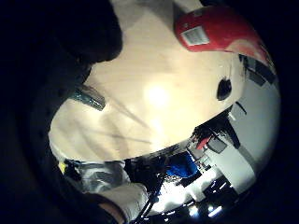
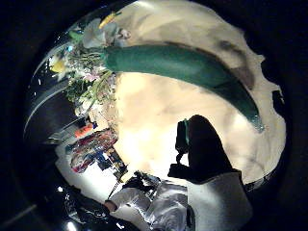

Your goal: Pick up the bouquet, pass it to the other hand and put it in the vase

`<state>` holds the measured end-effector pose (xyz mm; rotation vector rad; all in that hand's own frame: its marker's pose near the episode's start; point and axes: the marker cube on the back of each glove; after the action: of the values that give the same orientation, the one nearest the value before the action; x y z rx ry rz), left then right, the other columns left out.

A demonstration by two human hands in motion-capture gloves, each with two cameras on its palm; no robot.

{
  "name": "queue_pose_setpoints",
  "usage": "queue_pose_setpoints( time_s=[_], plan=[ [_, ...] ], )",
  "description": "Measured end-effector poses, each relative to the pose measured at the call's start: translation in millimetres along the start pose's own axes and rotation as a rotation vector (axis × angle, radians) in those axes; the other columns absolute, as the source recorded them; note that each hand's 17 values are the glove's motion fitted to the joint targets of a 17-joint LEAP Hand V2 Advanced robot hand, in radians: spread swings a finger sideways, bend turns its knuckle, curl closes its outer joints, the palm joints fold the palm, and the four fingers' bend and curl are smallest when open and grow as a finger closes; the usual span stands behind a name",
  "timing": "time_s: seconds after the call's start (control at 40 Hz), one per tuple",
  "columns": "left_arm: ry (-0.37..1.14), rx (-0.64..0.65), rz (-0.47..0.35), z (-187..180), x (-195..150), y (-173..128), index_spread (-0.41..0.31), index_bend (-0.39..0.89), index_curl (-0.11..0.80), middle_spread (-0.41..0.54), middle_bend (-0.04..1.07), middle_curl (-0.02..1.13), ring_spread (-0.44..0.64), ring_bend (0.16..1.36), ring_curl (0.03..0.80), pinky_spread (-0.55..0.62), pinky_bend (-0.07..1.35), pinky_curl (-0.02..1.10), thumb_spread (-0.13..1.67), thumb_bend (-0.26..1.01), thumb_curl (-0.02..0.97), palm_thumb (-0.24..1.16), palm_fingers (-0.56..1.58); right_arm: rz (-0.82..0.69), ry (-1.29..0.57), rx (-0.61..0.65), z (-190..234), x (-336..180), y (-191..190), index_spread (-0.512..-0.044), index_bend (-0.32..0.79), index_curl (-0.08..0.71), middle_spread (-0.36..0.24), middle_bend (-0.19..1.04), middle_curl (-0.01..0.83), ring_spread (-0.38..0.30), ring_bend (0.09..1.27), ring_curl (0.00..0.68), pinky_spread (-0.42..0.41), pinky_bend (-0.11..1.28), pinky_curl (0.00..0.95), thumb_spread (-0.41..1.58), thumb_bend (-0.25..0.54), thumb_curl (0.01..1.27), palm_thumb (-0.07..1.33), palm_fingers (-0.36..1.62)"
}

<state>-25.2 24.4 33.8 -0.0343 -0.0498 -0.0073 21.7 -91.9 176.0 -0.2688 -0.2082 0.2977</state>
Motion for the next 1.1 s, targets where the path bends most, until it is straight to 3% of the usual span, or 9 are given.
queue_pose_setpoints(
  time_s=[0.4, 0.6, 0.68, 0.75, 0.83, 0.85, 0.9, 0.93, 1.1],
  plan=[
    [0.002, -0.023, -0.002, 10.5, -1.2, -5.3, 0.011, 0.26, 0.422, 0.256, 0.17, 0.25, 0.47, 0.35, 0.208, 0.44, 0.18, 0.27, 1.17, -0.02, 0.3, 0.39, 0.12, 0.029, -0.01, 0.055, 34.8, -1.9, -16.8, -0.216, 0.09, 0.09, -0.006, 0.32, 0.401, -0.095, 0.73, 0.369, 0.023, 0.82, 0.355, 1.07, -0.002, 0.45, 0.77, 0.58],
    [0.026, -0.019, 0.007, 8.5, 1.2, -2.2, 0.011, 0.26, 0.427, 0.255, 0.17, 0.26, 0.47, 0.34, 0.213, 0.44, 0.18, 0.27, 1.17, -0.02, 0.301, 0.39, 0.12, 0.104, 0.024, 0.087, 45.4, -4.1, -16.4, -0.278, 0.25, 0.208, -0.071, 0.26, 0.4, -0.161, 0.62, 0.356, -0.121, 0.71, 0.339, 1.1, 0.021, 0.45, 0.88, 0.85],
    [0.02, -0.024, 0.0, 7.2, 0.7, 1.0, 0.011, 0.27, 0.427, 0.257, 0.17, 0.26, 0.47, 0.34, 0.215, 0.44, 0.18, 0.27, 1.17, -0.02, 0.302, 0.39, 0.13, 0.122, 0.056, 0.062, 45.9, -7.5, -16.2, -0.284, 0.23, 0.234, -0.083, 0.23, 0.401, -0.172, 0.59, 0.362, -0.141, 0.68, 0.344, 1.11, 0.015, 0.44, 0.9, 0.86],
    [0.019, -0.027, -0.004, 8.4, -0.8, 0.2, 0.011, 0.27, 0.429, 0.257, 0.17, 0.26, 0.47, 0.34, 0.216, 0.44, 0.18, 0.27, 1.17, -0.02, 0.303, 0.39, 0.13, 0.156, 0.088, 0.011, 45.2, -9.8, -10.3, -0.276, 0.37, 0.3, -0.1, 0.21, 0.409, -0.188, 0.51, 0.359, -0.091, 0.54, 0.324, 1.15, 0.026, 0.43, 0.92, 0.82],
    [0.018, -0.024, -0.006, 9.1, -2.8, -2.0, 0.011, 0.27, 0.43, 0.257, 0.17, 0.26, 0.47, 0.33, 0.217, 0.44, 0.18, 0.27, 1.17, -0.02, 0.303, 0.39, 0.13, 0.163, 0.084, 0.041, 40.4, -11.8, -8.4, -0.263, 0.24, 0.28, -0.136, 0.35, 0.452, -0.2, 0.51, 0.357, -0.173, 0.59, 0.326, 1.19, 0.046, 0.43, 0.97, 1.15],
    [0.017, -0.022, -0.005, 8.4, -3.2, -2.2, 0.011, 0.27, 0.43, 0.257, 0.17, 0.26, 0.47, 0.33, 0.218, 0.44, 0.18, 0.27, 1.17, -0.02, 0.303, 0.39, 0.13, 0.155, 0.078, 0.071, 38.1, -12.5, -10.2, -0.266, 0.3, 0.308, -0.129, 0.26, 0.422, -0.195, 0.43, 0.323, -0.131, 0.54, 0.299, 1.19, 0.04, 0.43, 0.96, 0.97],
    [0.011, -0.02, -0.007, 6.7, -3.9, -2.6, 0.006, 0.29, 0.435, 0.252, 0.17, 0.27, 0.47, 0.33, 0.217, 0.44, 0.17, 0.27, 1.17, -0.01, 0.305, 0.4, 0.14, 0.133, 0.069, 0.122, 35.4, -12.7, -15.0, -0.256, 0.12, 0.275, -0.16, 0.4, 0.477, -0.212, 0.66, 0.406, -0.188, 0.63, 0.348, 1.21, 0.045, 0.42, 0.98, 1.36],
    [0.006, -0.02, -0.008, 5.9, -4.3, -2.9, 0.005, 0.29, 0.434, 0.25, 0.18, 0.27, 0.47, 0.33, 0.218, 0.44, 0.17, 0.26, 1.17, -0.01, 0.306, 0.4, 0.15, 0.125, 0.064, 0.146, 35.1, -12.2, -17.1, -0.256, 0.11, 0.273, -0.166, 0.42, 0.49, -0.214, 0.69, 0.41, -0.189, 0.66, 0.359, 1.22, 0.045, 0.41, 0.98, 1.37],
    [0.008, -0.018, -0.014, 1.5, -5.3, -9.2, -0.005, 0.31, 0.44, 0.241, 0.18, 0.27, 0.46, 0.32, 0.219, 0.44, 0.17, 0.26, 1.18, -0.02, 0.308, 0.4, 0.15, 0.139, 0.004, 0.459, 29.1, -9.9, -20.7, -0.247, 0.28, 0.349, -0.18, 0.65, 0.596, -0.209, 0.93, 0.524, -0.191, 0.75, 0.437, 1.21, -0.039, 0.36, 0.84, 1.51]
  ],
)
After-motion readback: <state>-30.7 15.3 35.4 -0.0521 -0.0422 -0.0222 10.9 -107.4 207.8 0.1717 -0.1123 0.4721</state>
